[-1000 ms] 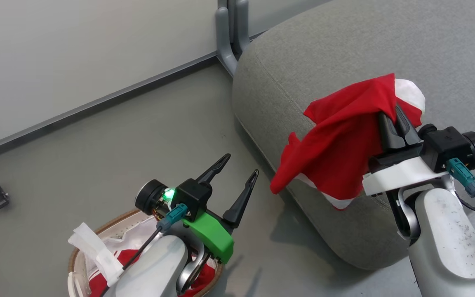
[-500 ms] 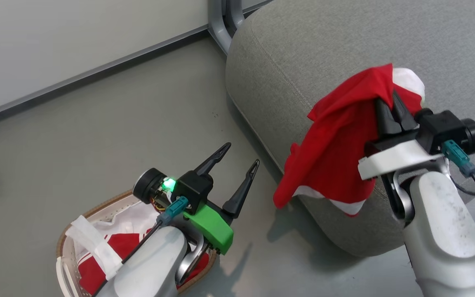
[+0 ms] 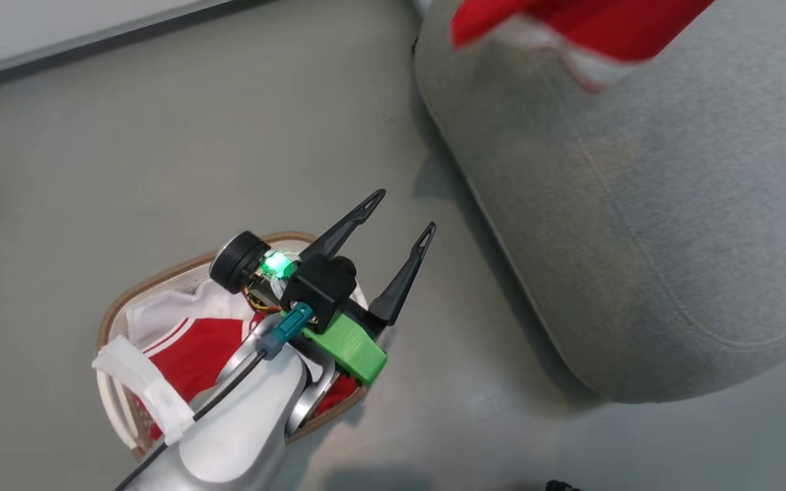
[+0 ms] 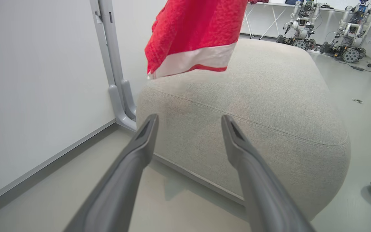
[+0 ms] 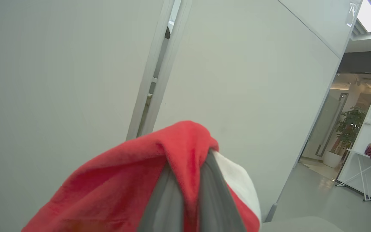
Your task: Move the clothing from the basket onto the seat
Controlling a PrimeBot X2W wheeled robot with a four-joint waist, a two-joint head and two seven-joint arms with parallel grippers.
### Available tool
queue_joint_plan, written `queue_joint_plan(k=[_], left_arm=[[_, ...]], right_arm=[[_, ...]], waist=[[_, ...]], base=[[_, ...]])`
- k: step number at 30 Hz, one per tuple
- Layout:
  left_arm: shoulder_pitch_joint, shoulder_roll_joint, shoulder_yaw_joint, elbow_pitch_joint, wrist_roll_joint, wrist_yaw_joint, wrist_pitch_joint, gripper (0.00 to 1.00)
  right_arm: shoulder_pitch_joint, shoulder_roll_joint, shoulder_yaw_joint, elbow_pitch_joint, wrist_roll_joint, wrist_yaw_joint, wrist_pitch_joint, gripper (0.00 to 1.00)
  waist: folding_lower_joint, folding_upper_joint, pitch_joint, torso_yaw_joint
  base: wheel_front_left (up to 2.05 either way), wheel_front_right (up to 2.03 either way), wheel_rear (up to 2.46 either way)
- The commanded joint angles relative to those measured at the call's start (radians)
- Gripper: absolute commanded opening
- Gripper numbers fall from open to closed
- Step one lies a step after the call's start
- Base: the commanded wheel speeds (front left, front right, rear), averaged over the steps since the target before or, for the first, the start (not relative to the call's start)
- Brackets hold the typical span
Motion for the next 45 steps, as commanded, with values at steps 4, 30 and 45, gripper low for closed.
queue_joint_plan(k=[4, 30, 45], left_arm=[[-0.033, -0.002, -0.003, -0.022, 0.024, 0.007, -0.001, 1.0], [-0.1, 0.037, -0.036, -0.049, 0.088, 0.02, 0.0, 1.0], [-0.058, 0.07, 0.015, -0.041, 0.032, 0.051, -0.001, 1.0]], right_arm=[[-0.148, -0.117, -0.082, 0.054, -0.025, -0.001, 0.038, 0.0], [-0.078, -0.113, -0.458, 0.465, -0.287, -0.001, -0.001, 0.14], [0.149, 0.013, -0.313, 0.252, -0.184, -0.001, -0.006, 1.0]], waist=[[0.0, -0.0001, 0.126, 0.125], [0.0, -0.0001, 0.355, 0.229], [0.0, -0.0001, 0.25, 0.157]], base=[[0.0, 0.0, 0.0], [0.0, 0.0, 0.0], [0.0, 0.0, 0.0]])
